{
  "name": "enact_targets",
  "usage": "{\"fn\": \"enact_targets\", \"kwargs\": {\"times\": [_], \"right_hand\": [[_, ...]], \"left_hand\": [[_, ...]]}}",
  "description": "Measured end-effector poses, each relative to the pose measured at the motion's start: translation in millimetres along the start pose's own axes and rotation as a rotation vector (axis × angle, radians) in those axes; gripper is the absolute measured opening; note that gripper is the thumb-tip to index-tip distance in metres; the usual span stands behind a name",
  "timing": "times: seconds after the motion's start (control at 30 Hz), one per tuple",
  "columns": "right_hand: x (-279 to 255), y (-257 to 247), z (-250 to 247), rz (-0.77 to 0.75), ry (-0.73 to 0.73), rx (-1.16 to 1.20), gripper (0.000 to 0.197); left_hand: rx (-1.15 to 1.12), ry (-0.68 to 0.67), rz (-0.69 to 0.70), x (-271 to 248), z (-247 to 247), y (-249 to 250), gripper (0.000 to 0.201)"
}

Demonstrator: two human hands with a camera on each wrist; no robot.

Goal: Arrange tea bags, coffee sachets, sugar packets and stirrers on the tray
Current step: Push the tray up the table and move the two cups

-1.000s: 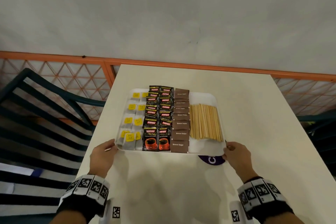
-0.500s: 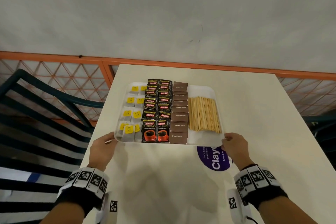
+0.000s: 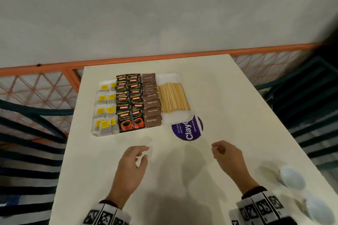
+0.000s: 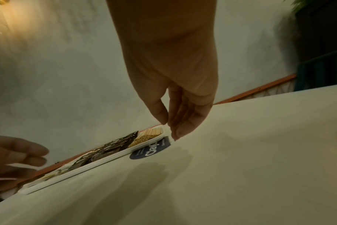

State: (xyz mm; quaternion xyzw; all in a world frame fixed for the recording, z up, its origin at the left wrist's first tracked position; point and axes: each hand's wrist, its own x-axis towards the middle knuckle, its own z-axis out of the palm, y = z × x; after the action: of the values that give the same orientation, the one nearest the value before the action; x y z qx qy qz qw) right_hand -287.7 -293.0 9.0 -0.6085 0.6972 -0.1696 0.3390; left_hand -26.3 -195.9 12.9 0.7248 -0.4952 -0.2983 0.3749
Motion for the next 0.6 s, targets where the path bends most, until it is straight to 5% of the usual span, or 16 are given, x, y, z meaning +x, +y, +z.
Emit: {"fn": "enact_targets", "kwargs": {"times": [0.13, 0.43, 0.6], "right_hand": [[-58.6, 43.6, -40.6, 0.041, 0.023, 0.005, 0.01], [-128.3, 140.9, -129.7, 0.119, 0.31, -0.148, 0.013], [-122.2, 185.8, -143.0, 0.114, 0.274, -0.285, 0.066]], "left_hand": [[-0.074, -0.359, 0.034, -37.2, 48.2, 30.9, 0.027], [0.132, -0.725, 0.238, -62.3, 127.2, 69.4, 0.031], [0.255, -0.741, 0.4, -57.9, 189.6, 115.3, 0.038]]}}
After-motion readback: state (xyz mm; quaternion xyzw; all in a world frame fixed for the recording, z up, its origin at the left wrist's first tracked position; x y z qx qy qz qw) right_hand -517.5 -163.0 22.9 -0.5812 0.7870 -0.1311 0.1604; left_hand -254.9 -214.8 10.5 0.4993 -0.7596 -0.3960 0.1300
